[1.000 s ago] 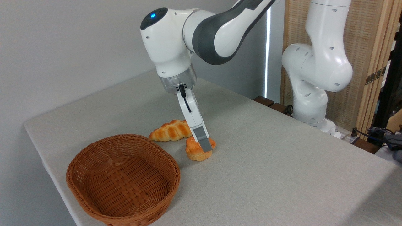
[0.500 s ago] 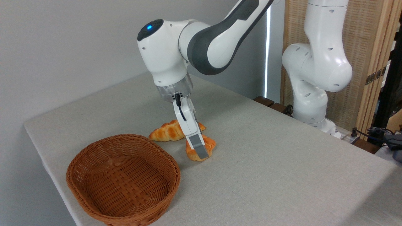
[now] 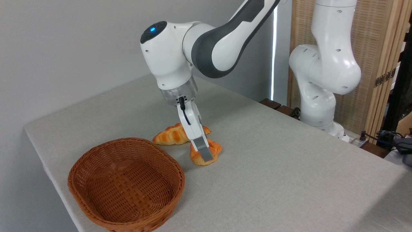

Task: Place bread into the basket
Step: 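Close the gripper on the round orange bun, then lift the bun and carry it over the woven basket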

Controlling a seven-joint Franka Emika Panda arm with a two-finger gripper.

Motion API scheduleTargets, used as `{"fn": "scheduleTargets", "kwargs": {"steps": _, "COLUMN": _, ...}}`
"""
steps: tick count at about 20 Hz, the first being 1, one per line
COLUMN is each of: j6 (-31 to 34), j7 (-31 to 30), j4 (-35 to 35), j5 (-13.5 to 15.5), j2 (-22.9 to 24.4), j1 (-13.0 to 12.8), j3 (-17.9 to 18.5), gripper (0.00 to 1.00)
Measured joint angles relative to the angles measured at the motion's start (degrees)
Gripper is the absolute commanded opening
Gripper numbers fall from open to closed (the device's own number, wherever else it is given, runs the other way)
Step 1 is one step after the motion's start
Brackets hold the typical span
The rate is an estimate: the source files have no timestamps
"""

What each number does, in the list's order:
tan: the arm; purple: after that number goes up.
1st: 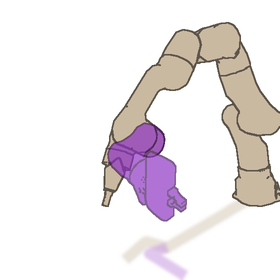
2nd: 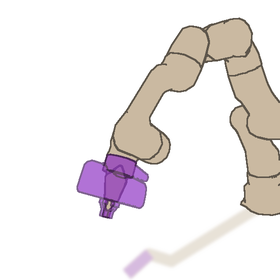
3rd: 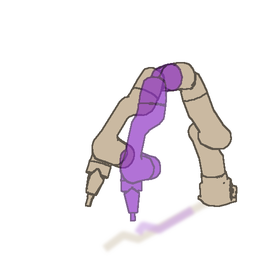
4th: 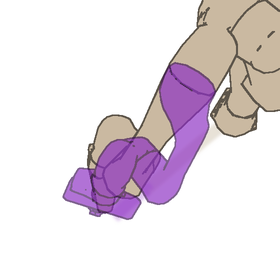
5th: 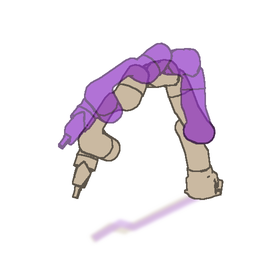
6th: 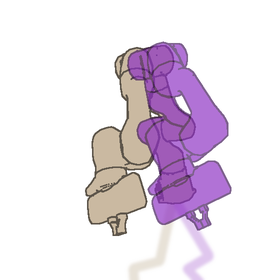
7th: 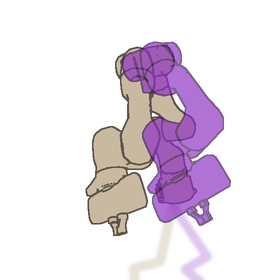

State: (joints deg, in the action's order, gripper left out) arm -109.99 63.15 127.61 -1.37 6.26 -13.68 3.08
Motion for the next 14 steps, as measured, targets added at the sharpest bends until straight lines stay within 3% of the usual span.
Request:
{"fn": "scheduleTargets", "kwargs": {"steps": 8, "j6": 0.00, "j7": 0.00, "j4": -0.27, "j5": -0.02, "j2": 0.22, "j1": 0.02, "j3": 0.15, "gripper": 0.37}}
{"fn": "scheduleTargets", "kwargs": {"steps": 14, "j6": 0.00, "j7": -0.19, "j4": -3.98, "j5": 0.27, "j2": 1.35, "j1": 0.46, "j3": 0.99, "gripper": 0.37}}
